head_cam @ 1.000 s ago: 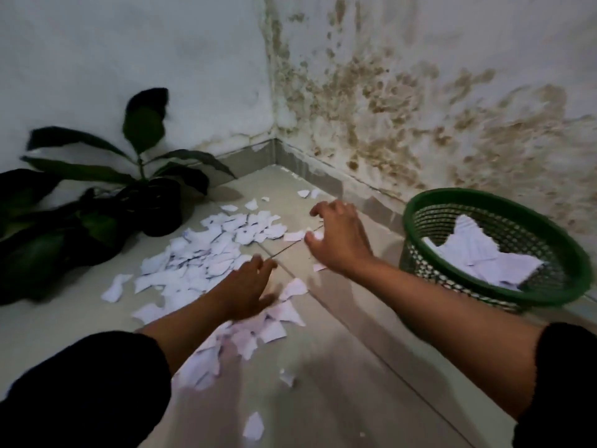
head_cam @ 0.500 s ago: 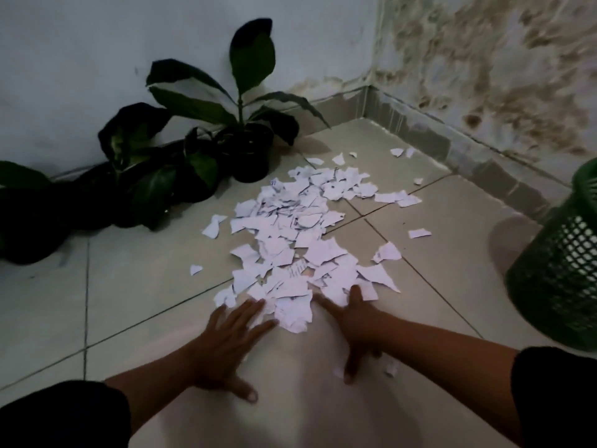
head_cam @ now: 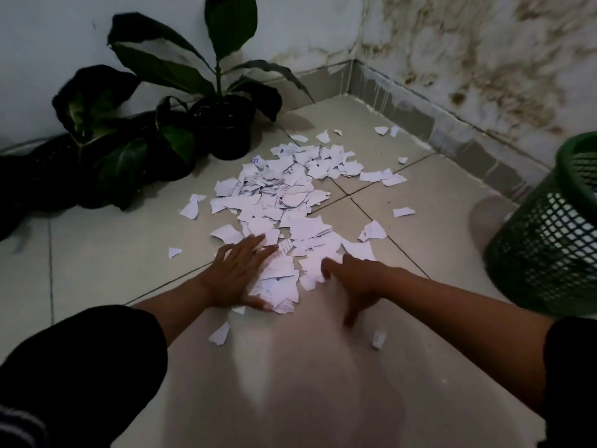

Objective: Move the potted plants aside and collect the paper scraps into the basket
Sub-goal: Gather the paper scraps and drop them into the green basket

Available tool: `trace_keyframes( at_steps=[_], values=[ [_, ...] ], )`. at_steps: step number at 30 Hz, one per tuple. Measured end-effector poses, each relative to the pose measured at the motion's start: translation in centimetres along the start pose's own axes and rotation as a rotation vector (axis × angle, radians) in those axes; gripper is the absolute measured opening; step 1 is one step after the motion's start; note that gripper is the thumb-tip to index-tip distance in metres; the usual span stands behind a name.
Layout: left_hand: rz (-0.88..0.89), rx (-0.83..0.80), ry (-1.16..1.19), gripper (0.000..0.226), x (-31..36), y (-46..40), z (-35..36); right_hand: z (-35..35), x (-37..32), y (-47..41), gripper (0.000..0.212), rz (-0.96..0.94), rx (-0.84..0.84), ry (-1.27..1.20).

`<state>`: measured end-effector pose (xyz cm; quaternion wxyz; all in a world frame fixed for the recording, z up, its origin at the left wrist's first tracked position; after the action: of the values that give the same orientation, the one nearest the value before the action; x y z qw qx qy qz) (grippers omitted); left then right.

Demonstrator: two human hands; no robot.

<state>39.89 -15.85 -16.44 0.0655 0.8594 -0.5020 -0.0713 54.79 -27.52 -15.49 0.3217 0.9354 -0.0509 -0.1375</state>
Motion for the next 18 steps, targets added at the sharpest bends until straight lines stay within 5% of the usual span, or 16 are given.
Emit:
trace_keyframes(
  at_steps=[5,12,18],
  values=[
    [0.187,-0.295,-0.039,0.138,1.8,1.1,0.7,1.6,1.4,2.3,0.083,-0.011,-0.098,0.136],
    [0.183,-0.184,-0.146,0.147,-0.3,2.7,2.1,0.7,0.8,1.5,0.088,-0.078,-0.027,0.301],
    [0.133,-0.257,-0.106,0.140,-0.7,1.0,1.6,-2.0,-1.4,-1.2,0.099,-0.119,0.210,0.257]
  ],
)
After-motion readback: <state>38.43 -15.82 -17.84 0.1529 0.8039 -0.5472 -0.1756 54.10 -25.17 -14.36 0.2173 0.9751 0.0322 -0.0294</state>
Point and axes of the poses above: each hand's wrist, its own y-axis away from the middle knuckle, its own z-axis out of the palm, x = y × z, the point moved 9 cm from there along -y, towards the middle knuckle, and after that the axes turned 6 degrees about -z, right-handed, at the moved point
